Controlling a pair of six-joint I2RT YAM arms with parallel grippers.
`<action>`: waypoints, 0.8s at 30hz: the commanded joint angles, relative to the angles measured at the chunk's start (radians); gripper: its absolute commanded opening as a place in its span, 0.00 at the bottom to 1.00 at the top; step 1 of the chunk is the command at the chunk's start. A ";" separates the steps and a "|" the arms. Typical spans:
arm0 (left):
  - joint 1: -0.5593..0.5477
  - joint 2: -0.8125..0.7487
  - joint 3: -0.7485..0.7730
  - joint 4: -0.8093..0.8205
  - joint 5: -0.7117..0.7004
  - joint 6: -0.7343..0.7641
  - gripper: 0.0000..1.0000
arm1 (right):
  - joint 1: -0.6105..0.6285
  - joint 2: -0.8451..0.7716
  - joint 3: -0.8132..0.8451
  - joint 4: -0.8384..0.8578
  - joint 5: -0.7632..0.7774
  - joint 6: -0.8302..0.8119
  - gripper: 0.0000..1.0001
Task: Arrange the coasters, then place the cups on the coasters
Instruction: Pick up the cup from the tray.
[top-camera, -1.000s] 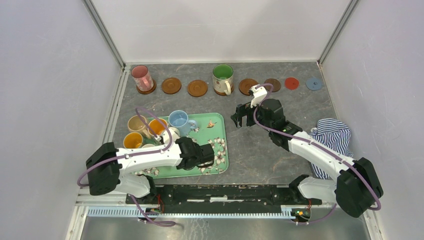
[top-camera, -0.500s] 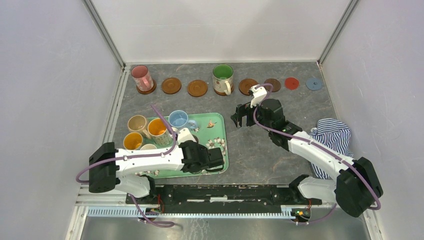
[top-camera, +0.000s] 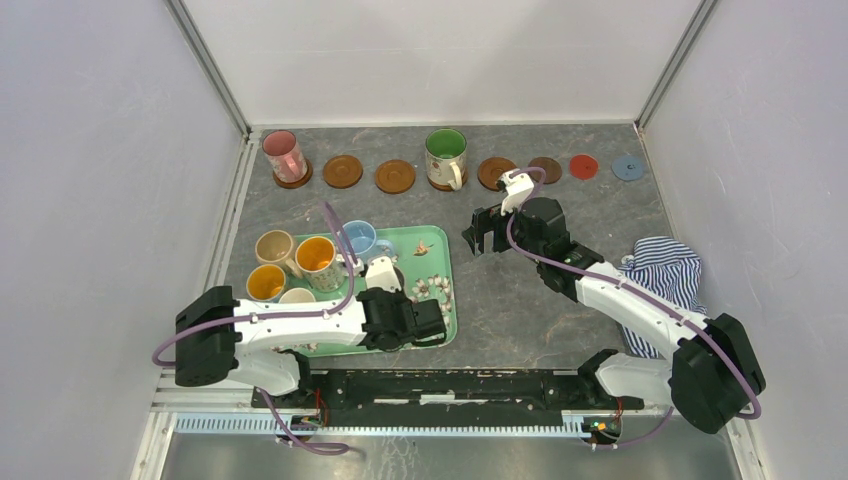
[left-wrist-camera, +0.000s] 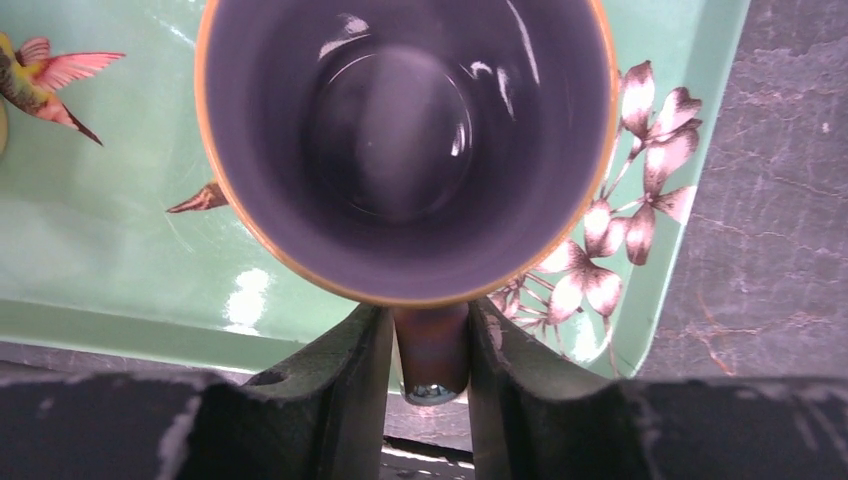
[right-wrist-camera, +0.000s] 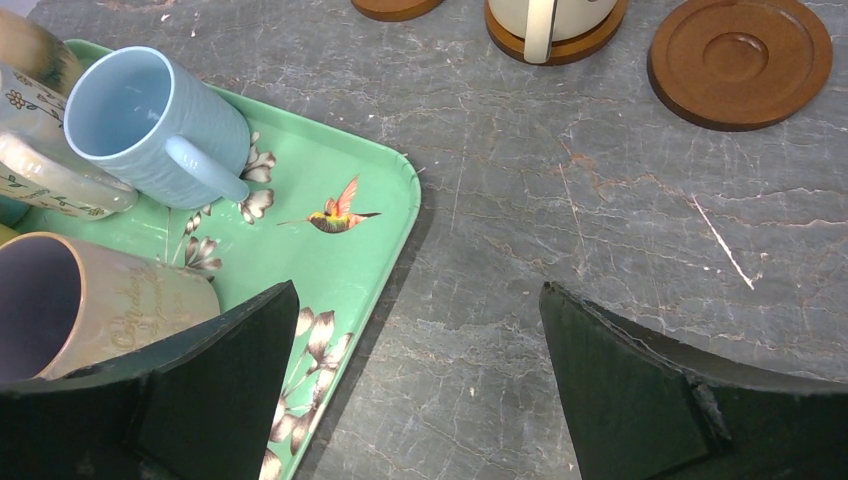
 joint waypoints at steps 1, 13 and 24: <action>-0.005 -0.011 -0.033 0.027 -0.063 0.097 0.40 | 0.003 0.001 0.009 0.029 0.015 -0.016 0.98; -0.005 0.047 -0.032 0.044 -0.078 0.142 0.59 | 0.002 -0.004 0.014 0.019 0.015 -0.020 0.98; -0.004 0.031 -0.056 0.148 -0.106 0.221 0.41 | 0.003 -0.044 0.034 -0.008 0.041 -0.009 0.98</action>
